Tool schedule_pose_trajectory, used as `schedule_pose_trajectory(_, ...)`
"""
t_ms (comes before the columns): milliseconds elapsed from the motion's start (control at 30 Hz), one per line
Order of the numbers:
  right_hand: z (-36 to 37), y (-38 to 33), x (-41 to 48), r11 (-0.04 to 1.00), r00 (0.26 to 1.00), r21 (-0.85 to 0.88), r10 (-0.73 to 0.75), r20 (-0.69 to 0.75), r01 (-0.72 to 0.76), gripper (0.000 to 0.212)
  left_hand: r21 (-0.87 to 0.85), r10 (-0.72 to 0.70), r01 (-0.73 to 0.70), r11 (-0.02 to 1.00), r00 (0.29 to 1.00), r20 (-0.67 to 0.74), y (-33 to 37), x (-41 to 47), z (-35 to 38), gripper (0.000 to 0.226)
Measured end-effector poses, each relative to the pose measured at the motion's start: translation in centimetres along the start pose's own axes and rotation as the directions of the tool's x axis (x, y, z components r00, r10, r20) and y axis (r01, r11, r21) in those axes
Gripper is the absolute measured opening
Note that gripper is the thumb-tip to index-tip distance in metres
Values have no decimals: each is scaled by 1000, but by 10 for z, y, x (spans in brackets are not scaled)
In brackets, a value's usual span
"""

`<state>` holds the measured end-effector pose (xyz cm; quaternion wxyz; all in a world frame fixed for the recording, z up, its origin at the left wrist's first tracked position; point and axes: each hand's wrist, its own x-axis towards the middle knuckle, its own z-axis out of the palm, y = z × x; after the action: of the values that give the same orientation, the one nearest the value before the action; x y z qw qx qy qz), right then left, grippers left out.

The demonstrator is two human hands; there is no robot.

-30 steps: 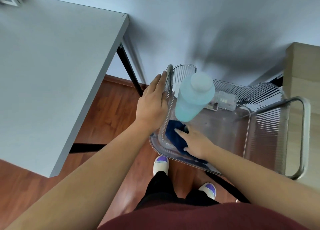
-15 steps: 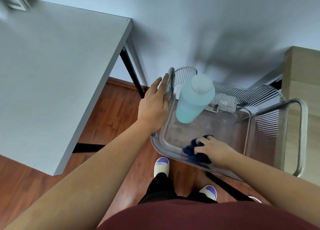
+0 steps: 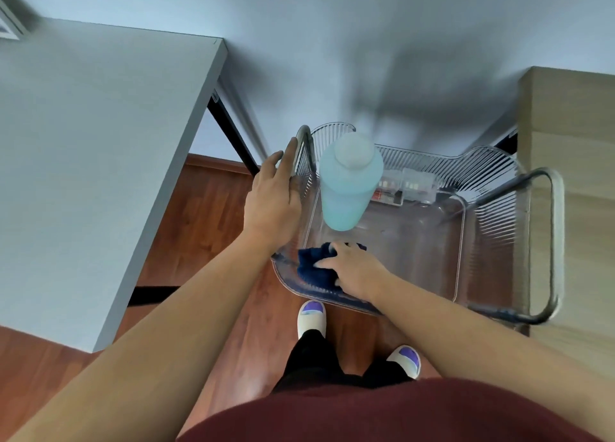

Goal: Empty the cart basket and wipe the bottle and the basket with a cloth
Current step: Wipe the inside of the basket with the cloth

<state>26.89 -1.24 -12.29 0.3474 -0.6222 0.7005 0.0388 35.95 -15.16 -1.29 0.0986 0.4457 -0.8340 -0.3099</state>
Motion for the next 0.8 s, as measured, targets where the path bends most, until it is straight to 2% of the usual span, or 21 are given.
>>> schedule_pose_trajectory(133,-2,32,-21,961,988,234,152,9,-150,44,-44,4,-4,999,1000,4,-5,0,0,57)
schedule_pose_trajectory(200,-7,68,-45,950,972,213,235,3,-230,42,-51,7,-7,999,1000,4,-5,2,1,57)
schedule_pose_trajectory(300,-17,114,-74,879,885,187,458,-86,-438,45,-71,10,-10,997,1000,8,-6,4,3,57)
schedule_pose_trajectory(367,-18,118,-71,826,822,200,555,-128,-527,48,-84,17,-17,996,1000,3,-6,5,4,58)
schedule_pose_trajectory(400,-19,110,-65,831,827,185,549,-119,-525,49,-84,20,-20,996,1000,0,-7,5,5,58)
schedule_pose_trajectory(467,-15,80,-51,893,894,122,443,-63,-433,53,-77,23,-23,997,1000,2,-9,5,4,59)
schedule_pose_trajectory(533,-6,47,-43,972,972,19,233,16,-233,53,-72,18,-18,997,1000,3,-10,5,4,59)
schedule_pose_trajectory(600,0,29,-41,995,996,-83,66,64,-61,45,-79,20,-20,997,1000,4,-11,4,4,57)
schedule_pose_trajectory(700,-10,39,-42,991,998,-132,30,57,-22,38,-120,31,-29,992,999,19,-11,3,4,58)
schedule_pose_trajectory(800,-32,69,-42,980,992,-149,130,-5,-129,39,-135,32,-30,990,999,14,-11,5,4,58)
